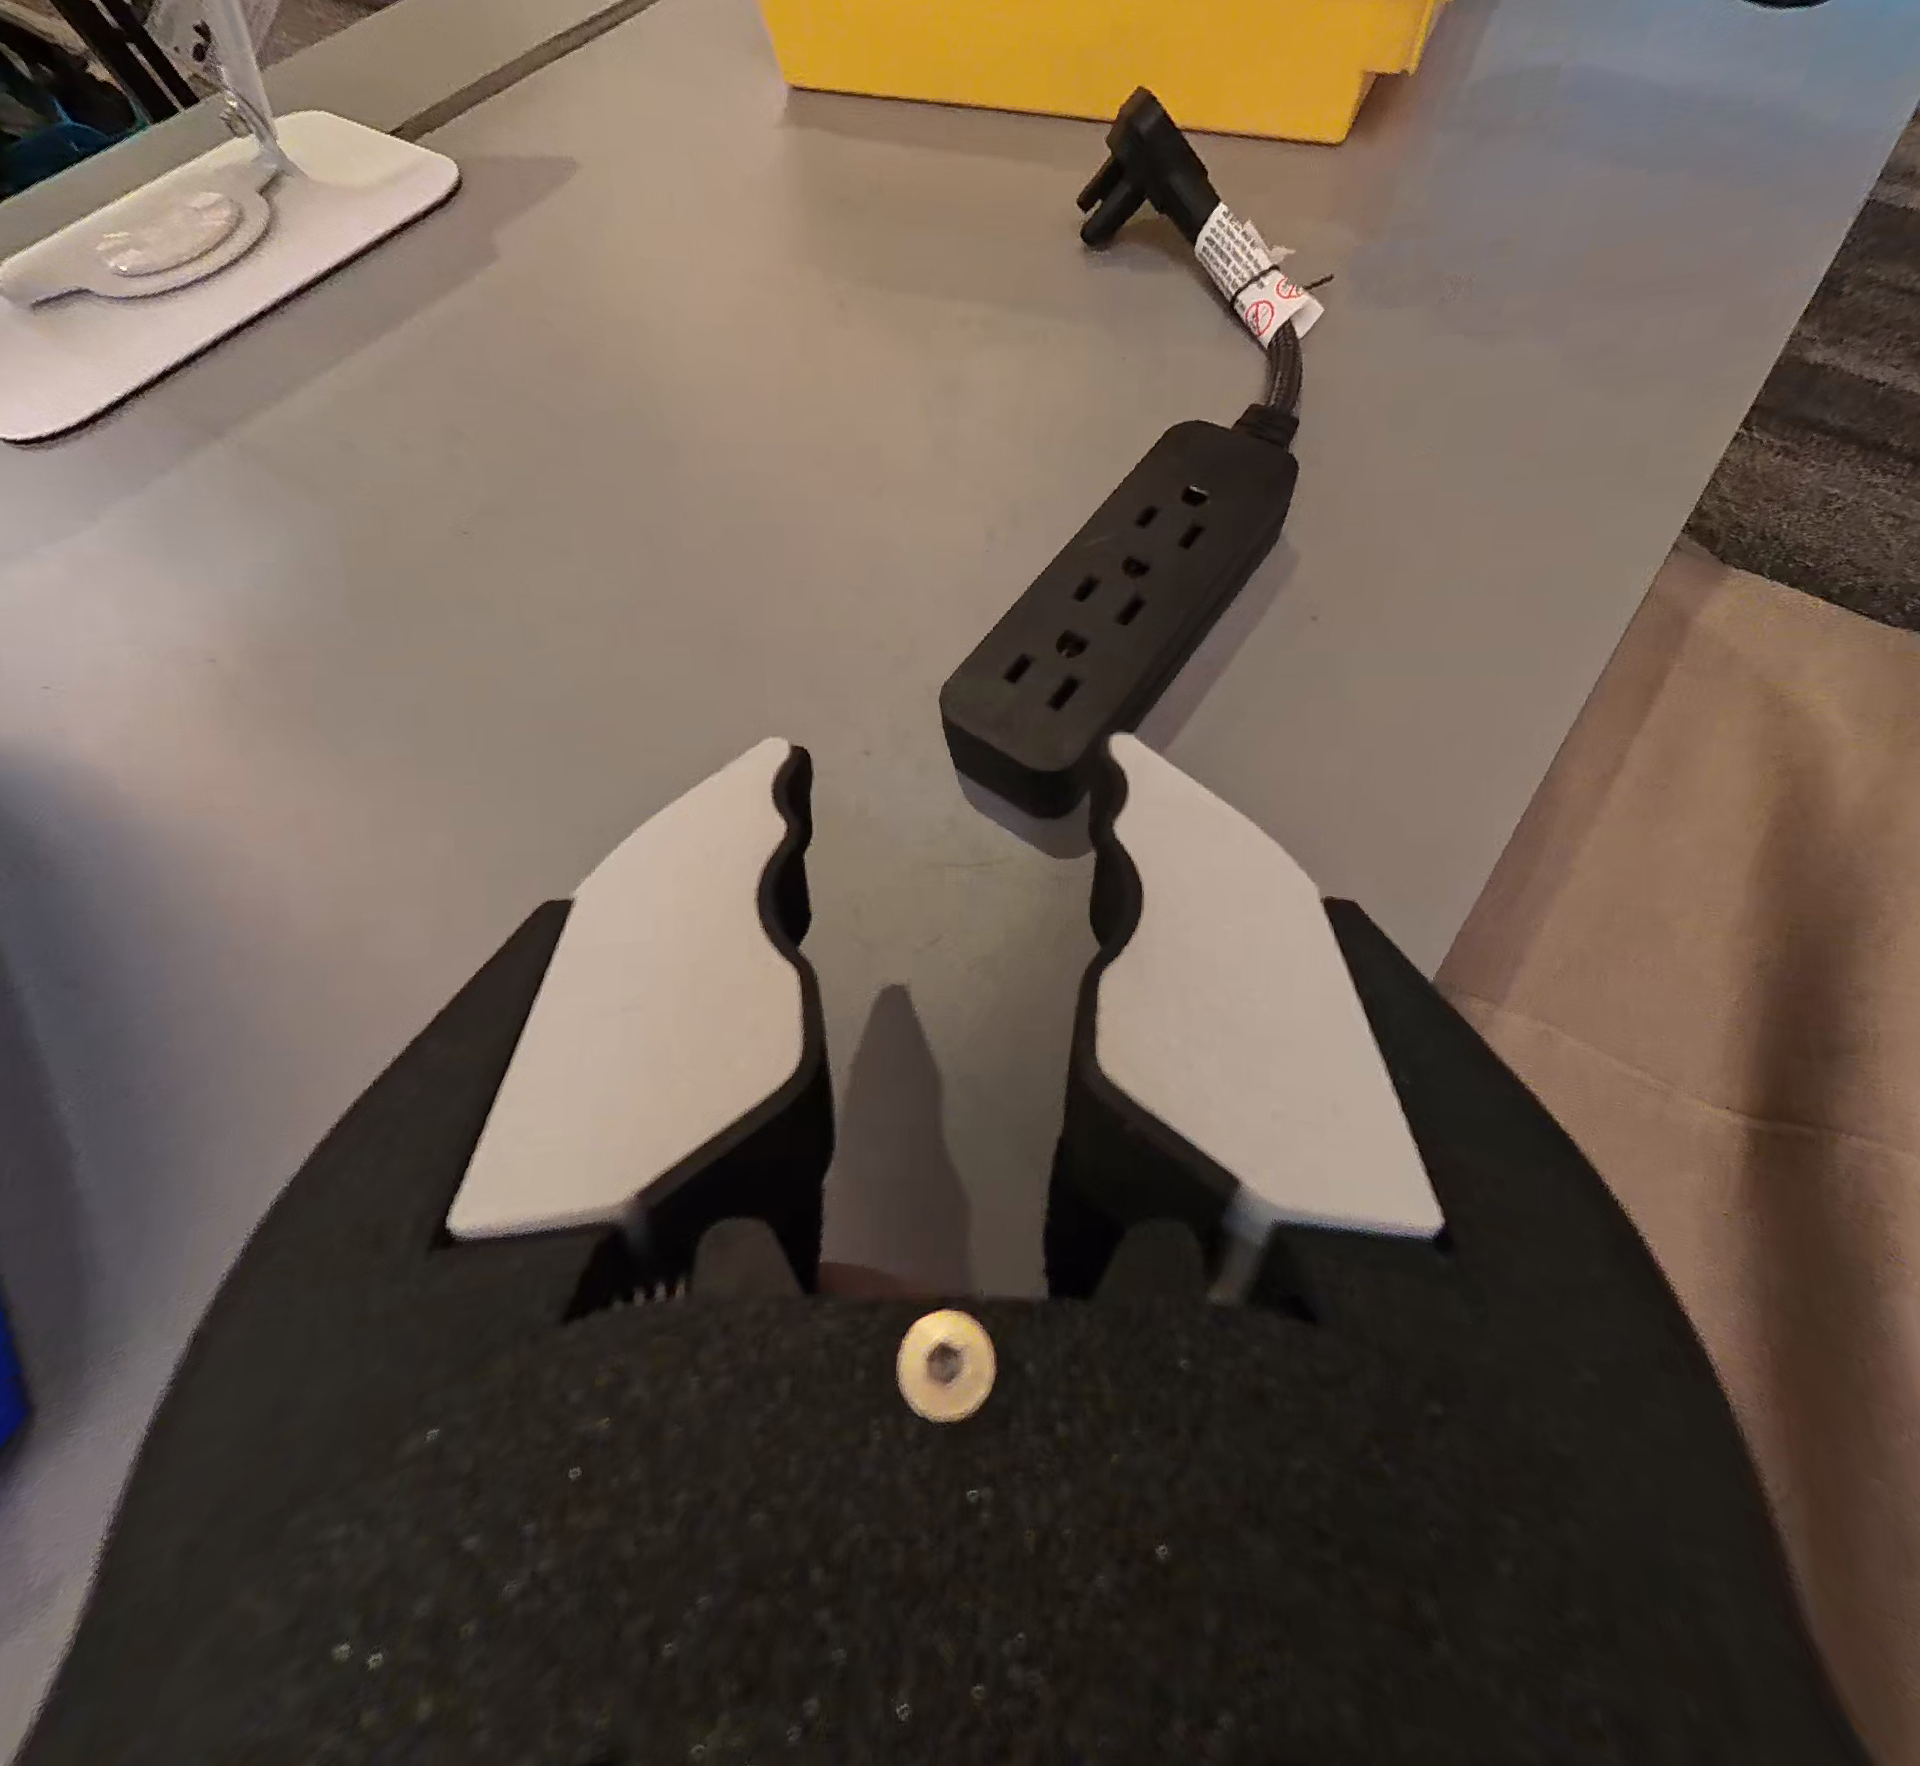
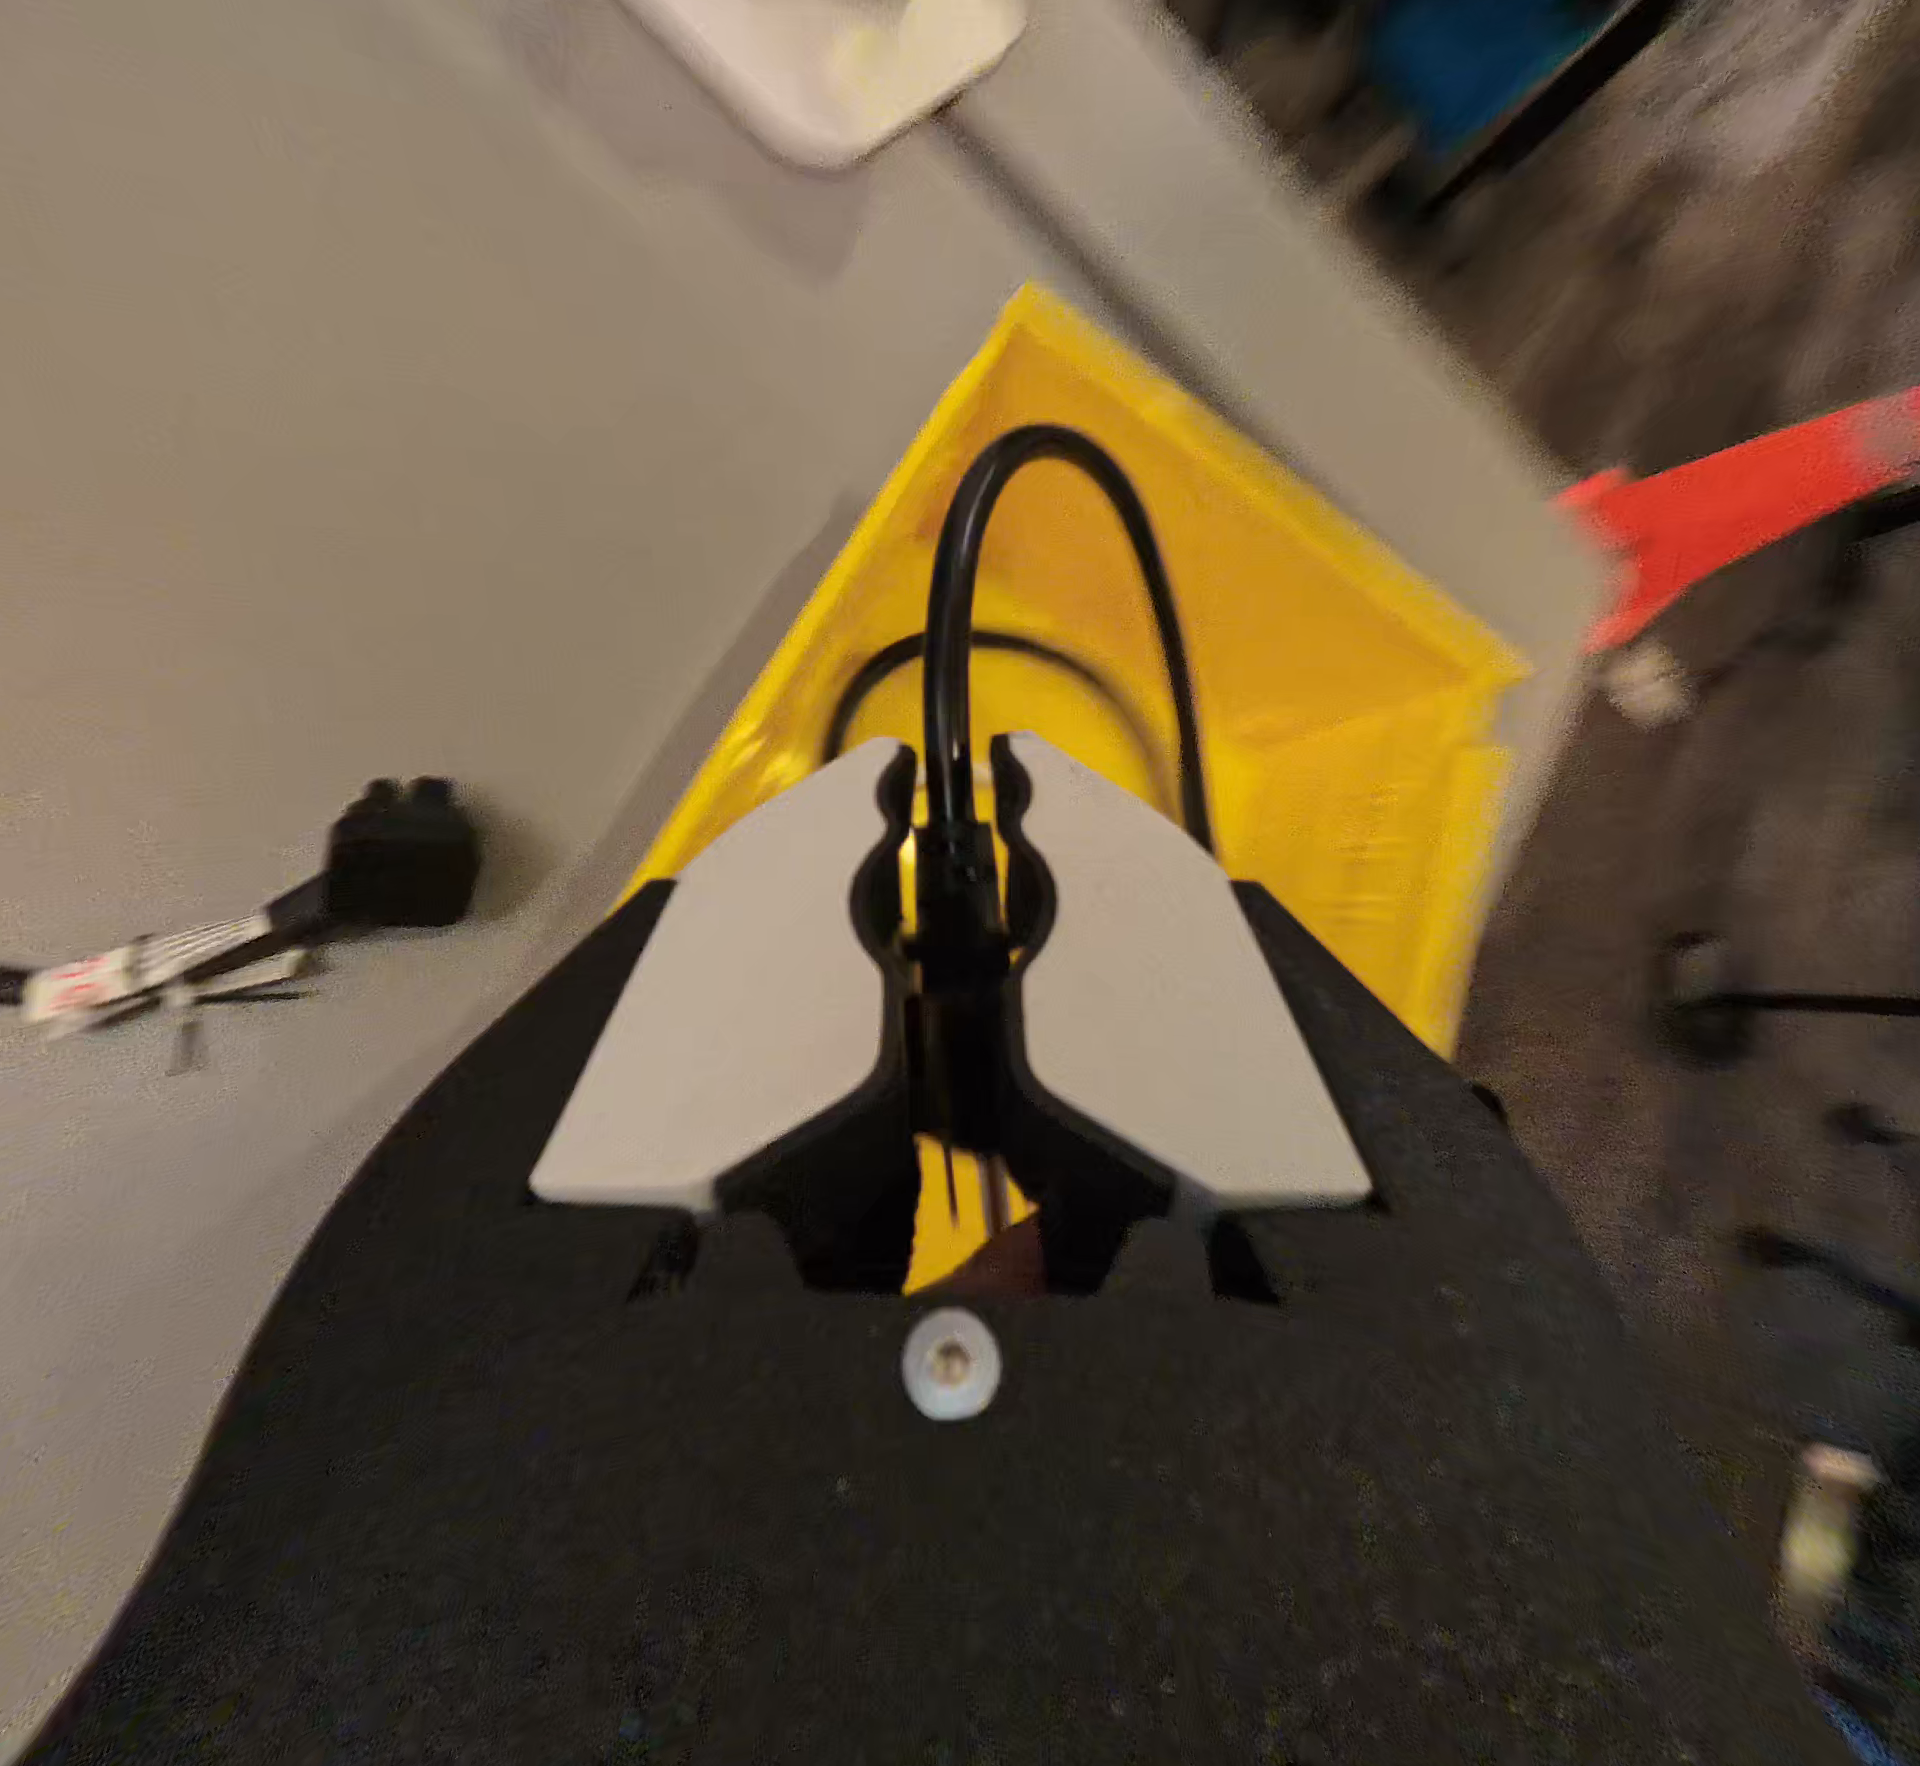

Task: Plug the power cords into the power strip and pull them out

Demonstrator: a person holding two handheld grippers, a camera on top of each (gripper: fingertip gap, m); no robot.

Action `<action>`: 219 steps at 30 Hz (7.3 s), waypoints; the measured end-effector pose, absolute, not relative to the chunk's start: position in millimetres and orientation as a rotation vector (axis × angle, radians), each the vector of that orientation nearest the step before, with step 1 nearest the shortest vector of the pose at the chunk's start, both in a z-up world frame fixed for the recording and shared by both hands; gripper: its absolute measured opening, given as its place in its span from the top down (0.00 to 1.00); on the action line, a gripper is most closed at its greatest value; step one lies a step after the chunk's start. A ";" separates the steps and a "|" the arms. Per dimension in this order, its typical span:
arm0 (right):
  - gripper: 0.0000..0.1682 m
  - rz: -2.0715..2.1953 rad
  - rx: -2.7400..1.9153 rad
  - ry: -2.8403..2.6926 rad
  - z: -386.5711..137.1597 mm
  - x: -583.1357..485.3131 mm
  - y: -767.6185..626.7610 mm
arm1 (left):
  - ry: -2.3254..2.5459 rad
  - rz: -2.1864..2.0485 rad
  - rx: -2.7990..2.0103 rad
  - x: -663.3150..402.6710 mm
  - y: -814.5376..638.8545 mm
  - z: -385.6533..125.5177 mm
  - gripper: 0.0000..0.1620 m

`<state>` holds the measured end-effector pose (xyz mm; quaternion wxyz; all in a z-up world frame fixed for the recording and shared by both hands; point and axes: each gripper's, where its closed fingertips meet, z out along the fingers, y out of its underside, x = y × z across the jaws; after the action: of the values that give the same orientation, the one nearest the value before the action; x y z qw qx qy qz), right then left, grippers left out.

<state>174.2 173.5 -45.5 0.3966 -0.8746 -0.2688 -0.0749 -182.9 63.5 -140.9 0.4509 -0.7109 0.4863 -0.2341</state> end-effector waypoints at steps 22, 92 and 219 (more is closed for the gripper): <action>0.78 0.294 -1.759 0.002 -89.8 138.8 35.3 | 0.529 -0.331 -1.873 -343.4 121.5 -110.6 0.62; 0.76 0.335 -1.903 -0.077 -123.8 136.3 31.1 | 1.515 -0.452 -1.824 -158.5 169.8 -145.2 0.70; 0.95 0.102 -1.662 -0.404 57.2 -266.5 102.6 | 0.170 -0.002 -1.636 -446.6 84.8 54.6 0.98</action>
<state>-266.5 102.6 57.2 0.6547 -0.7332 -0.1782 0.0451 -446.6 84.8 54.6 0.6805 -0.7288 0.0759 -0.0007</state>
